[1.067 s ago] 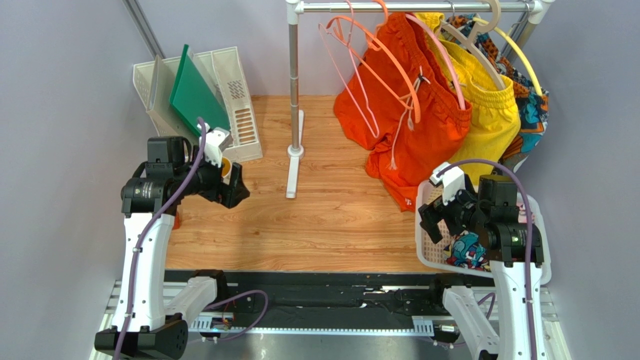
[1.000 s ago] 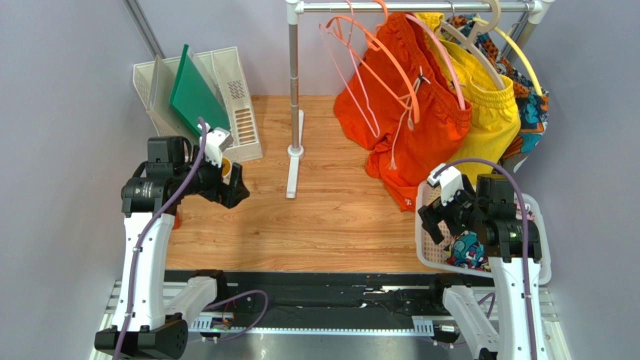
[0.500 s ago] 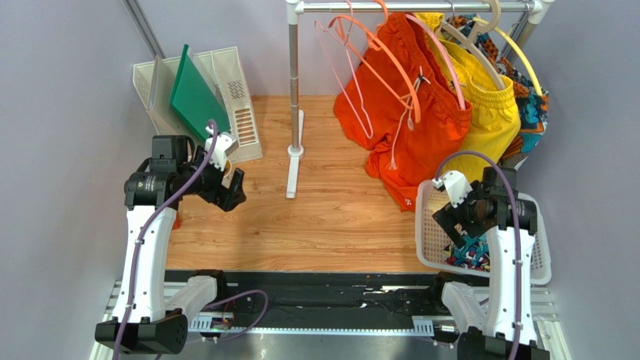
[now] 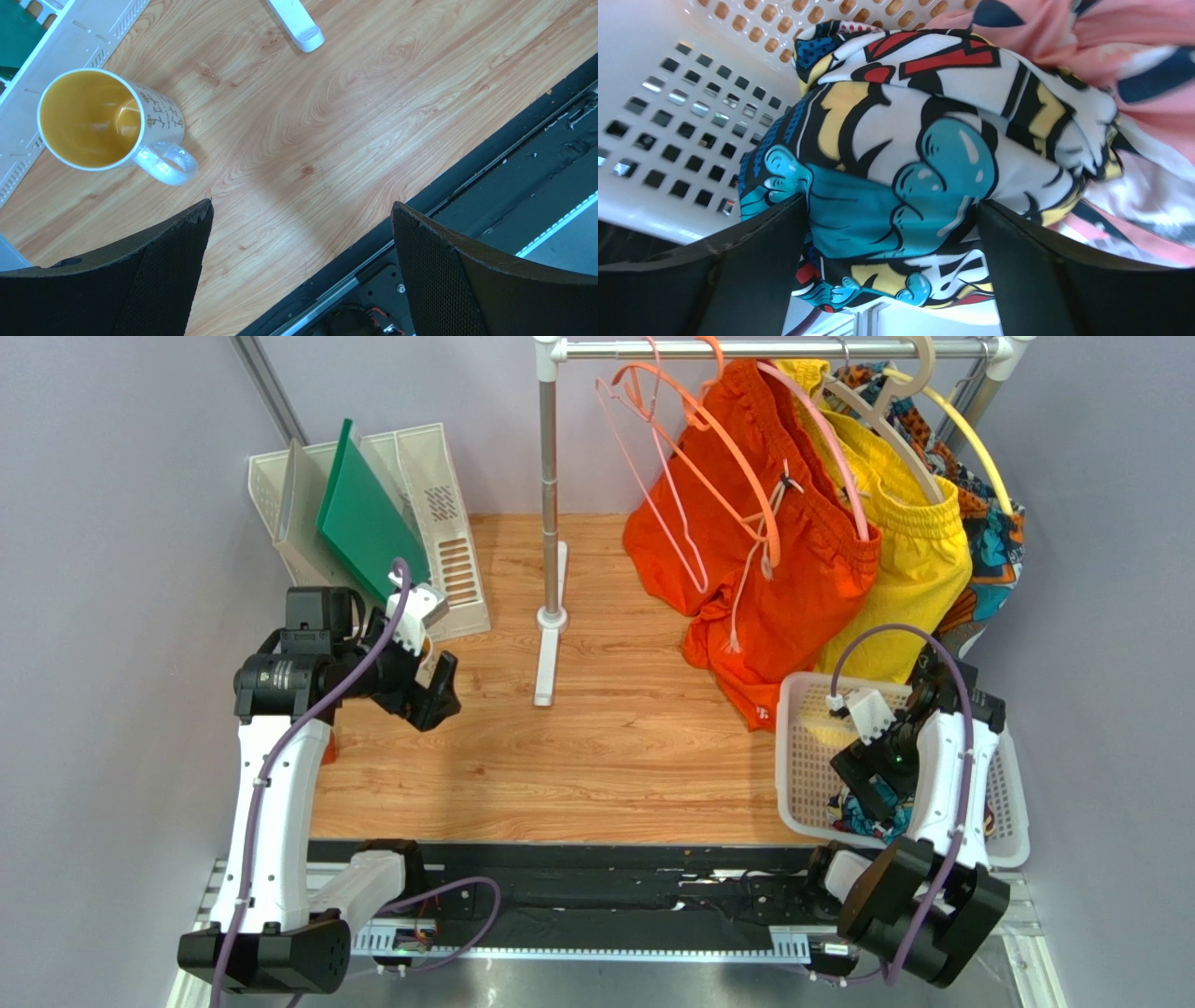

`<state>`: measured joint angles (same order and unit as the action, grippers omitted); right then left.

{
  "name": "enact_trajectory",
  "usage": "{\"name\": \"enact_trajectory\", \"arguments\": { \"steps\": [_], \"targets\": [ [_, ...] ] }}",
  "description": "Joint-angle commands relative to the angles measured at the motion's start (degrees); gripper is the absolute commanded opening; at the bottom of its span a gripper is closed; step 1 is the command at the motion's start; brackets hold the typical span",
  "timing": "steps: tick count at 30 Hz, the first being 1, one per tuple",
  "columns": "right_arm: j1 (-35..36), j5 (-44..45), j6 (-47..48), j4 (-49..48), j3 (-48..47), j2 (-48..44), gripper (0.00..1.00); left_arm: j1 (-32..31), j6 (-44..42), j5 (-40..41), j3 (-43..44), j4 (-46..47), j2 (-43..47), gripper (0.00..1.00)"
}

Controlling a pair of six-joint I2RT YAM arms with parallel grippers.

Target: Place the shorts on the hanger

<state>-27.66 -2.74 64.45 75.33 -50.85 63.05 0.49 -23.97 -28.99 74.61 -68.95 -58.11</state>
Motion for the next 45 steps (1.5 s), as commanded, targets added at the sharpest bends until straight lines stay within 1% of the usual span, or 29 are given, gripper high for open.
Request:
{"name": "enact_trajectory", "arguments": {
  "steps": [1,3,4,5,6,7,10,13,14,17,19,20,21,23,24,26,27,29,30,31,35,37,38,39,40,41,43,44,45],
  "targets": [
    [-0.6,1.0,1.2,-2.0,1.6,1.7,0.76,0.2,-1.4,-2.4,1.2,0.1,-0.2,0.99],
    [-0.6,-3.0,0.9,1.3,-2.4,0.9,0.61,0.2,-1.3,-2.7,1.4,0.1,-0.3,0.99],
    [-0.6,-4.6,0.9,4.3,-3.9,0.2,0.51,0.3,-1.3,-3.1,1.6,0.2,-0.2,0.99],
    [-0.6,-6.2,0.7,5.9,-5.7,-1.6,0.29,0.3,-1.2,-3.3,1.7,0.4,-0.2,1.00],
    [-0.6,-9.1,0.7,7.2,-8.7,-2.4,0.17,0.2,-0.9,-3.6,1.7,0.5,-0.3,0.99],
    [-0.6,-10.3,0.2,8.9,-10.7,-3.2,0.00,0.2,-0.6,-3.9,2.0,0.8,-0.6,0.99],
    [-0.6,-15.7,-1.2,12.5,-17.7,-5.8,0.00,0.3,0.3,-5.2,3.2,1.3,-1.2,0.99],
    [-0.5,-23.5,-1.6,17.3,-25.1,-7.6,0.00,0.3,1.6,-6.8,4.7,1.8,-1.4,0.99],
    [-0.4,-27.7,-1.4,18.7,-27.3,-7.8,0.00,0.3,2.0,-7.0,5.2,2.0,-1.4,0.99],
    [2.4,-32.7,-4.8,20.2,-33.0,-8.1,0.00,0.2,3.7,-7.7,7.4,2.3,-1.7,0.99],
    [6.8,-34.6,-7.9,20.2,-35.5,-8.5,0.00,0.2,4.9,-8.5,9.1,2.8,-1.4,1.00],
    [8.6,-36.3,-9.7,20.2,-38.2,-8.3,0.00,0.3,5.4,-8.7,9.5,3.0,-1.3,1.00],
    [12.5,-37.1,-13.3,20.1,-40.2,-7.9,0.00,0.3,6.6,-9.0,9.9,3.6,-1.3,0.99],
    [16.1,-40.1,-16.7,20.1,-44.8,-6.6,0.00,0.3,7.4,-9.1,11.0,4.2,-0.9,0.99],
    [19.4,-41.5,-19.0,20.2,-46.0,-6.2,0.00,0.3,8.3,-8.9,11.3,5.1,-0.5,0.99],
    [22.9,-45.2,-20.6,19.9,-47.8,-5.4,0.00,0.3,8.9,-8.7,11.5,6.1,-0.2,1.00],
    [27.4,-45.6,-22.5,17.9,-48.0,-5.3,0.00,0.3,10.2,-8.5,11.5,7.3,0.0,0.99],
    [33.2,-45.3,-29.4,15.0,-48.0,-5.4,0.00,0.3,11.8,-8.1,11.7,8.4,0.2,0.99],
    [38.9,-44.8,-31.6,11.7,-48.2,-5.5,0.00,0.3,12.4,-8.0,12.0,9.2,0.2,0.99],
    [41.3,-44.4,-35.8,9.9,-48.4,-5.7,0.00,0.2,12.9,-7.9,12.2,9.4,0.3,1.00],
    [46.0,-48.0,-40.8,7.1,-54.2,-2.2,0.00,0.3,15.4,-7.1,13.4,10.4,0.0,1.00],
    [52.1,-46.7,-43.5,4.8,-58.5,0.9,0.00,0.2,16.3,-7.1,13.7,11.0,-0.1,0.99],
    [54.9,-43.8,-44.8,4.0,-59.6,2.1,0.00,0.3,17.5,-6.9,13.9,11.4,-0.2,0.99],
    [60.8,-41.8,-45.2,2.5,-60.4,3.0,0.00,0.3,18.0,-6.7,13.9,11.5,-0.5,0.99],
    [63.4,-39.7,-45.2,1.8,-61.5,5.2,0.00,0.2,18.5,-6.5,14.0,11.5,-0.9,1.00],
    [68.0,-36.1,-44.5,1.0,-61.6,6.4,0.00,0.3,19.5,-5.6,14.0,11.4,-1.4,1.00],
    [71.5,-32.5,-43.8,-2.3,-61.8,9.4,0.00,0.2,20.4,-4.8,14.0,11.6,-1.9,0.99],
    [74.4,-28.8,-43.5,-5.8,-62.0,10.2,0.00,0.4,21.3,-4.4,13.8,11.5,-2.4,0.99],
    [75.3,-27.1,-43.4,-7.8,-62.0,11.7,0.00,0.3,21.9,-4.2,13.6,11.6,-2.4,0.99]
  ]
}}
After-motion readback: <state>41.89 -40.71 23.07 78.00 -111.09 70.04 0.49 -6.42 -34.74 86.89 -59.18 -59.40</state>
